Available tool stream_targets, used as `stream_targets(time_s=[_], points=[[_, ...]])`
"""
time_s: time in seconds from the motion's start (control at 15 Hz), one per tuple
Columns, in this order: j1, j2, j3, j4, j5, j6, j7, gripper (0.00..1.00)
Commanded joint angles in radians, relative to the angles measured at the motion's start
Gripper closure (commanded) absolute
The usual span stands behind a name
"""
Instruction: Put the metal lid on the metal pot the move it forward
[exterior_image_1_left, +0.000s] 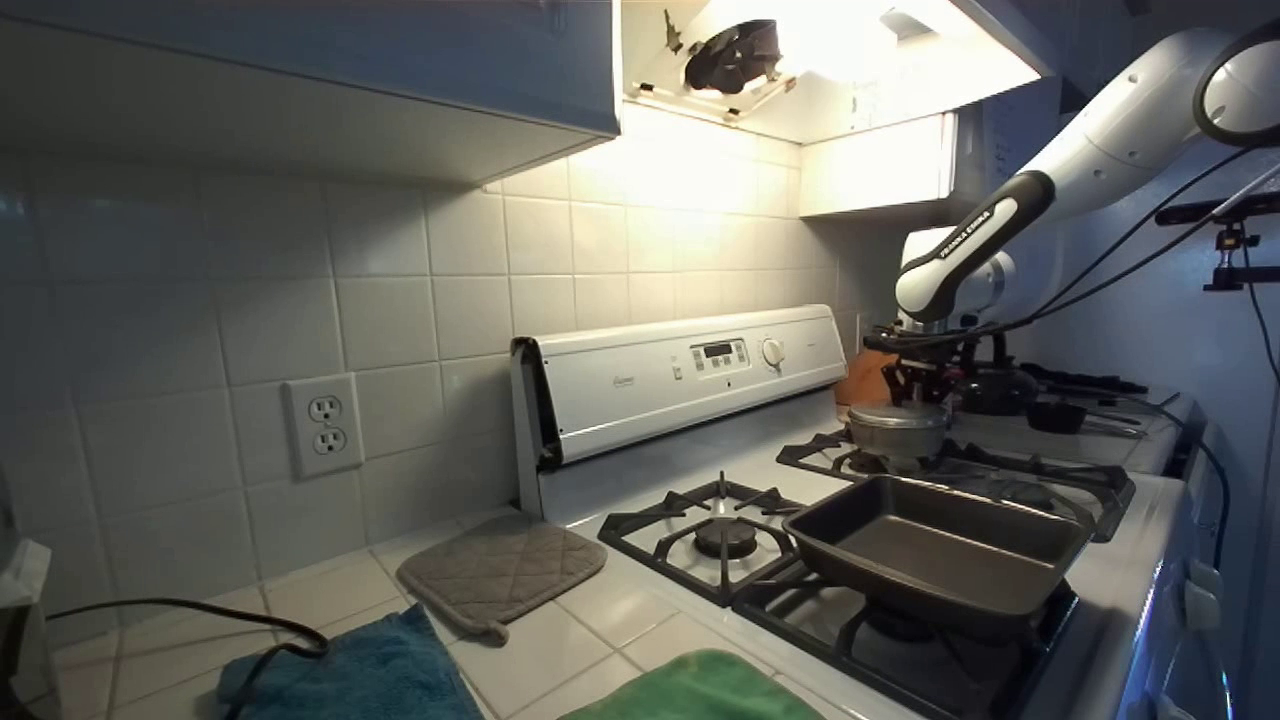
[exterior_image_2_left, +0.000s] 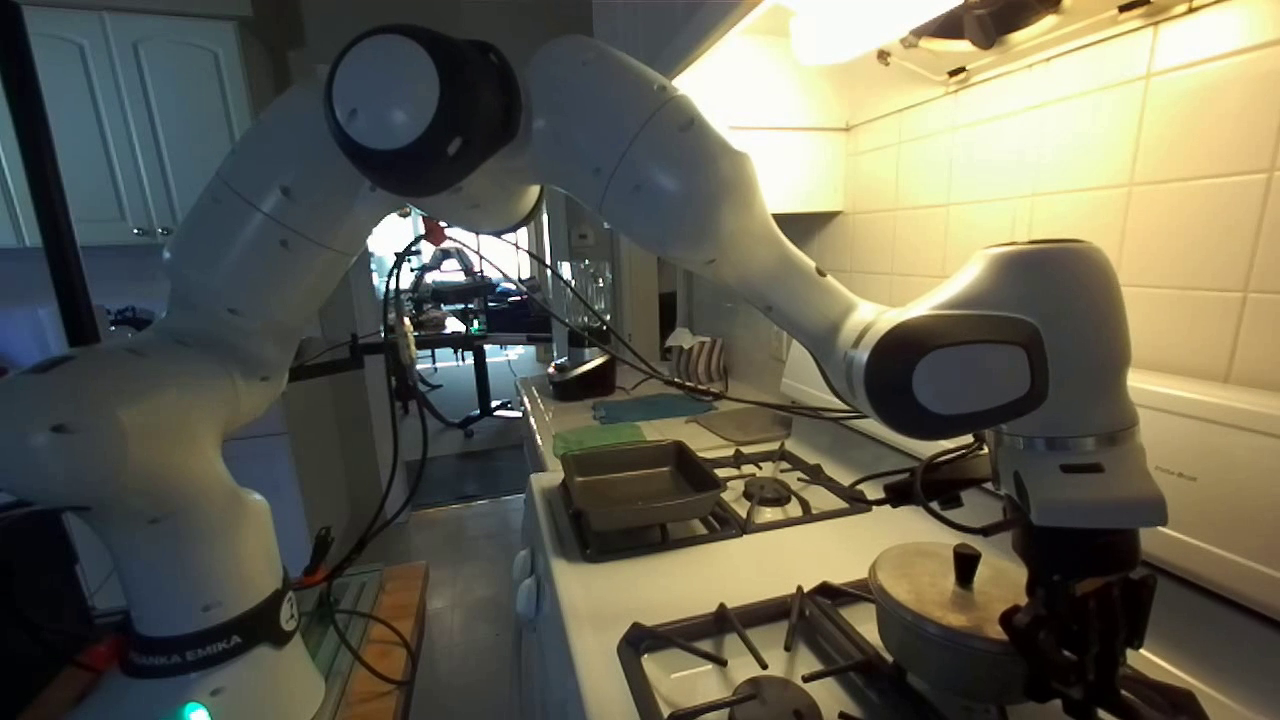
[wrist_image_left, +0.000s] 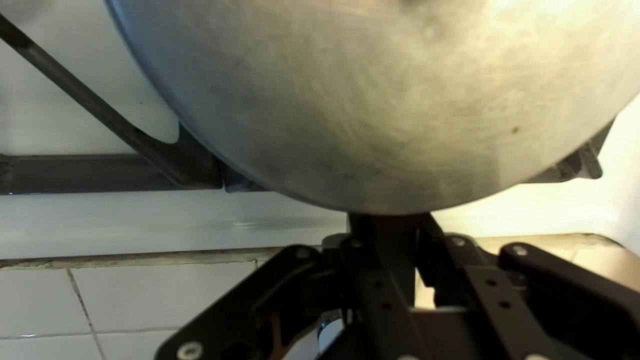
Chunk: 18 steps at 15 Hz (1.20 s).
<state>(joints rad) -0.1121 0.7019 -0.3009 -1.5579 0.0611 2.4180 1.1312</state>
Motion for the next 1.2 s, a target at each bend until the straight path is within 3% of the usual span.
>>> stream_targets(time_s=[0.0, 1.13], points=[[0.009, 0.040, -0.016, 0.068, -0.019, -0.034, 0.052, 0.94], [0.035, 0.069, -0.008, 0.116, -0.022, -0.053, 0.110, 0.94]])
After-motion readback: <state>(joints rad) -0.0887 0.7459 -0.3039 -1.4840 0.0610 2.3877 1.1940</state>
